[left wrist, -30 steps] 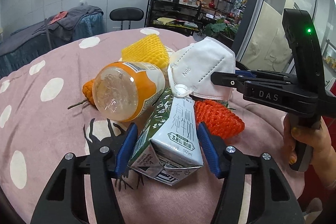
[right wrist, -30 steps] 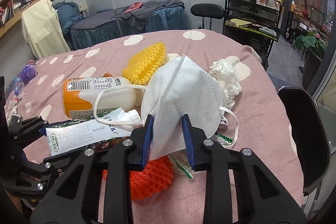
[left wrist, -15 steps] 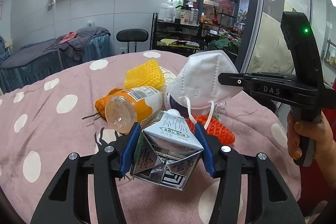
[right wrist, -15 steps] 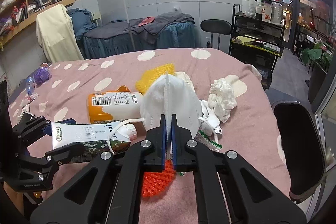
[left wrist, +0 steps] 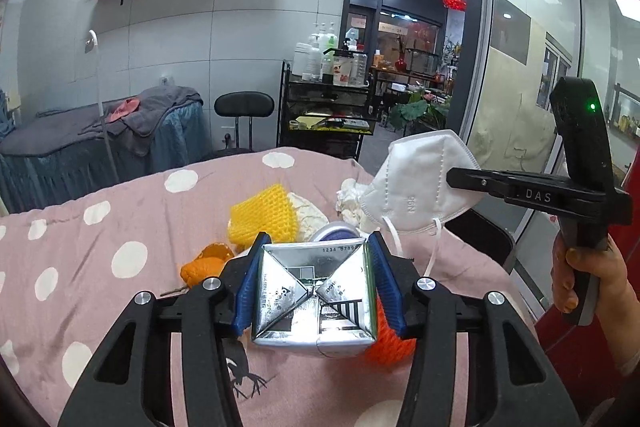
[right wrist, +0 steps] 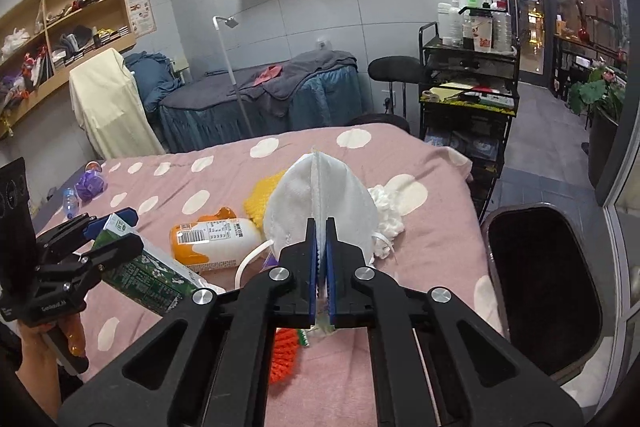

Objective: Collect trash
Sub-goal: 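Carry mask and carton to the black bin and open both tools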

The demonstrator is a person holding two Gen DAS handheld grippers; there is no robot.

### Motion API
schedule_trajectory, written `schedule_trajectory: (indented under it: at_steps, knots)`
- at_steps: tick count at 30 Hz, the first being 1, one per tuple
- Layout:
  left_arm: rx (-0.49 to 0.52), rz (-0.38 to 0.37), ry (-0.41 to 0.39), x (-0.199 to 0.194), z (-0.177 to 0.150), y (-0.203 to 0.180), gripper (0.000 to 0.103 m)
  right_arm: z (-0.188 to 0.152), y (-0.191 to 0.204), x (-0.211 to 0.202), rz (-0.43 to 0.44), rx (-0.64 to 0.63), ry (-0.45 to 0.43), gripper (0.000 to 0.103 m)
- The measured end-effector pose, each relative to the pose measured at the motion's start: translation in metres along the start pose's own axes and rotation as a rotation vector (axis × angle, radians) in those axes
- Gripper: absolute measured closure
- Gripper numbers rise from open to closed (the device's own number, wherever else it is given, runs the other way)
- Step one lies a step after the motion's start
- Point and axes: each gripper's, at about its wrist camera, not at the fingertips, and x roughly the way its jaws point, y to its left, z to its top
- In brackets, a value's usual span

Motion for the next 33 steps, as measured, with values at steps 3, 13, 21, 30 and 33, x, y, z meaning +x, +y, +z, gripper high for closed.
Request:
schedule_trajectory:
  at_steps: [3, 13, 21, 30, 33]
  knots:
    - [-0.001, -0.020, -0.019, 0.002, 0.016, -0.001, 0.054, 0.009, -0.017, -0.014, -0.024, 0.021, -0.028, 0.098]
    - [0.059, -0.150, -0.044, 0.037, 0.066, -0.048, 0.054, 0.015, -0.121, -0.034, -0.280, 0.120, -0.035, 0.098]
    - [0.112, -0.294, 0.010, 0.091, 0.076, -0.122, 0.054, -0.023, -0.214, -0.002, -0.419, 0.259, 0.109, 0.098]
    - [0.150, -0.368, 0.118, 0.147, 0.065, -0.185, 0.054, -0.084, -0.271, 0.048, -0.470, 0.376, 0.248, 0.028]
    - [0.157, -0.371, 0.154, 0.163, 0.060, -0.199, 0.054, -0.092, -0.272, 0.040, -0.498, 0.377, 0.202, 0.023]
